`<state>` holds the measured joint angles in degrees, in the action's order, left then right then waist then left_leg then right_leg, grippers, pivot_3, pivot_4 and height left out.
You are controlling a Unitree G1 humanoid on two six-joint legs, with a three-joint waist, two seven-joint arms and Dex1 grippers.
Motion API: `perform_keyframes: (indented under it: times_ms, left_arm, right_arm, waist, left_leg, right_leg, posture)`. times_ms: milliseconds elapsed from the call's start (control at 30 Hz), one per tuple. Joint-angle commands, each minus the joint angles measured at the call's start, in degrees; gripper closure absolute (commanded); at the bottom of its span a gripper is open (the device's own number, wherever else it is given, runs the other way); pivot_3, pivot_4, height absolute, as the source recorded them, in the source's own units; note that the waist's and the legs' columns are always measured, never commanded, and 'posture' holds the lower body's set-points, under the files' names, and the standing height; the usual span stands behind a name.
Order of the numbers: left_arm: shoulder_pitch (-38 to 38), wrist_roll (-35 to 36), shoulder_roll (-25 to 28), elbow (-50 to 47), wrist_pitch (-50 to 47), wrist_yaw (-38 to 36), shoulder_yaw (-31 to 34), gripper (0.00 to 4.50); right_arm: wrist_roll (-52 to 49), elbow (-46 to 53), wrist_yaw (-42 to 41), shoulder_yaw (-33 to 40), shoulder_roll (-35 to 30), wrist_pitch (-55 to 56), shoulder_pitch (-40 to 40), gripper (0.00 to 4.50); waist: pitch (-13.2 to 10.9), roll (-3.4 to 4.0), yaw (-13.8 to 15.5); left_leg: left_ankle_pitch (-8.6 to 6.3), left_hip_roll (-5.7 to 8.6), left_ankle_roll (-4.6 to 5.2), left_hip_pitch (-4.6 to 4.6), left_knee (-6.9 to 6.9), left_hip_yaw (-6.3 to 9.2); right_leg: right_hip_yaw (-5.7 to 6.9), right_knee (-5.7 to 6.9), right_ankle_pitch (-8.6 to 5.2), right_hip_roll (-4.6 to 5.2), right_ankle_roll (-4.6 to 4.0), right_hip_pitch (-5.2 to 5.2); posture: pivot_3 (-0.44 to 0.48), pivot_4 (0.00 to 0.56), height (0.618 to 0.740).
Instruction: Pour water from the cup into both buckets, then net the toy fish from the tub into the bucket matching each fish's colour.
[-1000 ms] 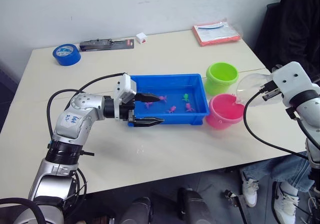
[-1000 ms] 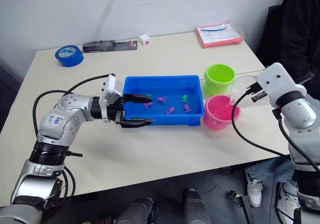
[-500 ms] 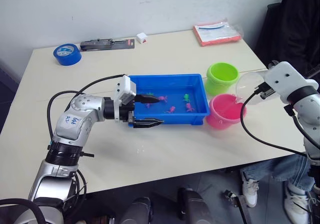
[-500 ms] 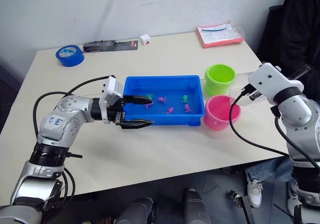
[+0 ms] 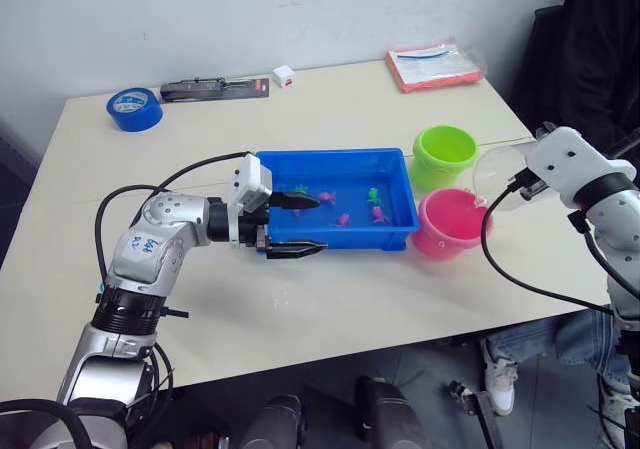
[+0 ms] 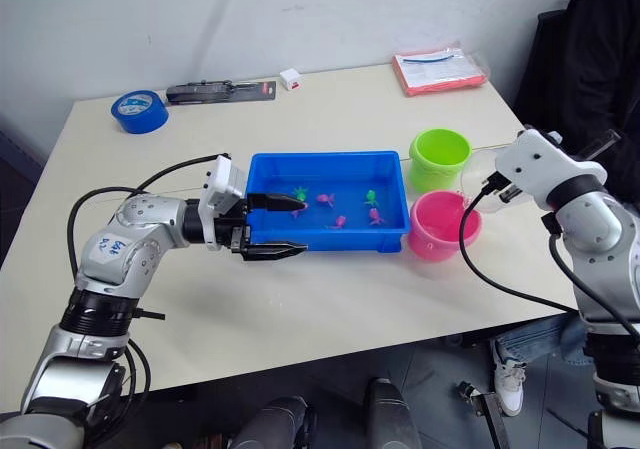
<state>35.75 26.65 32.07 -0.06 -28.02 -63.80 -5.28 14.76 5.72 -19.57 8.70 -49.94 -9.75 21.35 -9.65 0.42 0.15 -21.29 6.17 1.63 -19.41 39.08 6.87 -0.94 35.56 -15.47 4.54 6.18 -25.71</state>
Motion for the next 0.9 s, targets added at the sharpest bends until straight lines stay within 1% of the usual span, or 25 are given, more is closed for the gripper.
perform_keyframes:
  times_ms: [33,233,333,467,567,700,800,900]
  left_arm:
    - [0.1,0.7,-0.1,-2.3,0.8,-0.1,1.1,0.00]
    - [0.0,0.8,-0.2,-2.2,1.0,-0.1,1.1,0.00]
    - [0.5,1.6,-0.6,-1.6,0.3,0.7,2.1,0.00]
    - [0.5,2.0,-0.7,-1.5,-0.1,1.3,3.0,0.00]
    - [0.7,2.2,-0.8,-1.2,-0.7,2.2,4.1,0.00]
    - [1.6,2.3,-0.9,-0.5,-1.6,4.2,5.3,0.00]
    - [2.4,2.0,-1.0,0.2,-2.0,5.9,6.1,0.00]
    - [2.6,1.0,-0.8,0.3,-2.0,7.3,6.2,0.00]
  right_arm:
    - [0.7,1.0,0.5,1.5,-0.8,1.5,1.6,3.82]
    - [-0.7,1.4,0.1,2.2,0.2,0.0,1.8,3.82]
    - [-5.3,2.4,-0.5,4.8,3.4,-7.6,3.6,3.82]
    - [-9.3,3.3,-0.5,7.3,6.5,-14.6,5.3,3.82]
    - [-12.8,3.1,0.8,9.7,9.5,-21.1,8.2,3.82]
    - [-15.0,1.0,3.8,11.5,12.0,-27.7,13.1,3.82]
    - [-16.5,-1.9,6.6,12.5,13.8,-30.5,18.0,3.82]
    - [-15.7,-5.8,9.8,11.8,14.5,-32.2,22.4,3.82]
  waist:
    - [0.0,0.00,0.0]
    - [0.0,0.00,0.0]
    - [0.0,0.00,0.0]
    - [0.0,0.00,0.0]
    - [0.0,0.00,0.0]
    - [0.0,0.00,-0.1]
    - [0.0,0.00,-0.1]
    - [0.0,0.01,-0.2]
  left_leg:
    - [0.00,0.00,0.00,0.00,0.00,0.00]
    - [0.00,0.00,0.00,0.00,0.00,0.00]
    - [0.00,-0.01,0.00,0.00,0.01,0.00]
    - [0.00,-0.02,0.00,0.00,0.01,0.02]
    - [0.00,0.00,0.00,-0.01,0.02,0.00]
    - [0.00,-0.01,0.00,-0.02,0.02,0.01]
    - [0.00,-0.01,0.00,-0.03,0.01,0.01]
    - [0.00,0.02,0.00,-0.05,0.02,0.00]
  right_leg:
    - [0.00,0.00,0.00,0.00,0.00,0.00]
    - [0.00,0.00,0.00,0.00,0.00,0.00]
    - [0.00,0.00,0.00,0.00,0.00,0.01]
    - [0.01,0.03,0.00,0.00,0.00,0.00]
    - [0.00,0.03,0.00,0.01,0.00,0.00]
    - [0.00,0.05,0.00,0.00,0.00,-0.02]
    - [0.00,0.05,0.00,0.00,0.00,-0.04]
    - [-0.01,0.06,0.00,0.02,0.00,-0.06]
  posture:
    - [0.000,0.150,0.740]
    - [0.000,0.150,0.740]
    - [0.000,0.150,0.740]
    - [0.000,0.150,0.740]
    - [0.000,0.150,0.740]
    - [0.000,0.150,0.740]
    - [0.000,0.150,0.740]
    - [0.000,0.150,0.740]
